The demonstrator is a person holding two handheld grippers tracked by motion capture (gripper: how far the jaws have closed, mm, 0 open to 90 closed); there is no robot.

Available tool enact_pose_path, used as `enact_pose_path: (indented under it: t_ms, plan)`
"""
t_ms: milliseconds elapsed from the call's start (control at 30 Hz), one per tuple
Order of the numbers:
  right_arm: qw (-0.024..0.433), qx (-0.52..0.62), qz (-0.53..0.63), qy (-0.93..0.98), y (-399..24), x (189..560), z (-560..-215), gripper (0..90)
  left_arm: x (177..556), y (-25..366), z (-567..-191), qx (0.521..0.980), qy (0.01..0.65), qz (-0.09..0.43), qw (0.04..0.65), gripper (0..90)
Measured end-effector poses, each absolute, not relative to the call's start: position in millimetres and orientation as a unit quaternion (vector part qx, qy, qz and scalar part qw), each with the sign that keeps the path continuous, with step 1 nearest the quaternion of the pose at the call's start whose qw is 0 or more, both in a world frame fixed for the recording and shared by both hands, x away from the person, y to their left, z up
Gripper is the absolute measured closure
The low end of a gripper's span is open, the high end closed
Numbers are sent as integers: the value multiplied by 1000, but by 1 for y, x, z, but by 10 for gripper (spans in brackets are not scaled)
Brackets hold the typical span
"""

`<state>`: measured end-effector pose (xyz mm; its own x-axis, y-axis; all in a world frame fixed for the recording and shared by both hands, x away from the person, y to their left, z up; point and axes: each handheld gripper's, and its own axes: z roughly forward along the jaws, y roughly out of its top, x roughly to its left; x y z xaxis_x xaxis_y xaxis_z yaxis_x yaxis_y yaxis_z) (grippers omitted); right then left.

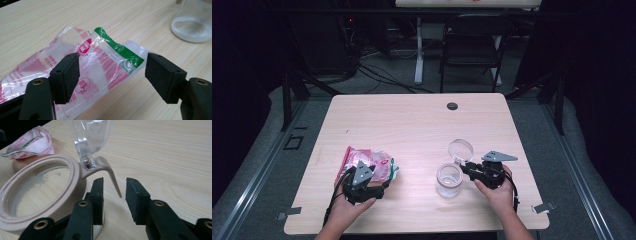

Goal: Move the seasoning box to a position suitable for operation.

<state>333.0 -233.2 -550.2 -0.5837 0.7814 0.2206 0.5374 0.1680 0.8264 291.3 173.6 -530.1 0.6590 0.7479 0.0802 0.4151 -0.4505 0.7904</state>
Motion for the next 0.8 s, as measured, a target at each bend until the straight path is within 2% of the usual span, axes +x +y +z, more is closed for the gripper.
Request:
enact_pose_path:
  t_ms: [267,433,800]
  plan:
    - [126,439,477,751,-234,332,-550,672,289,162,-535,838,335,223,368,277]
    - [127,436,473,755,-233,332,-551,668,293,158,-542,847,328,253,332,287]
    - [131,442,472,751,-237,328,-552,658,309,157,-553,842,343,269,317,328]
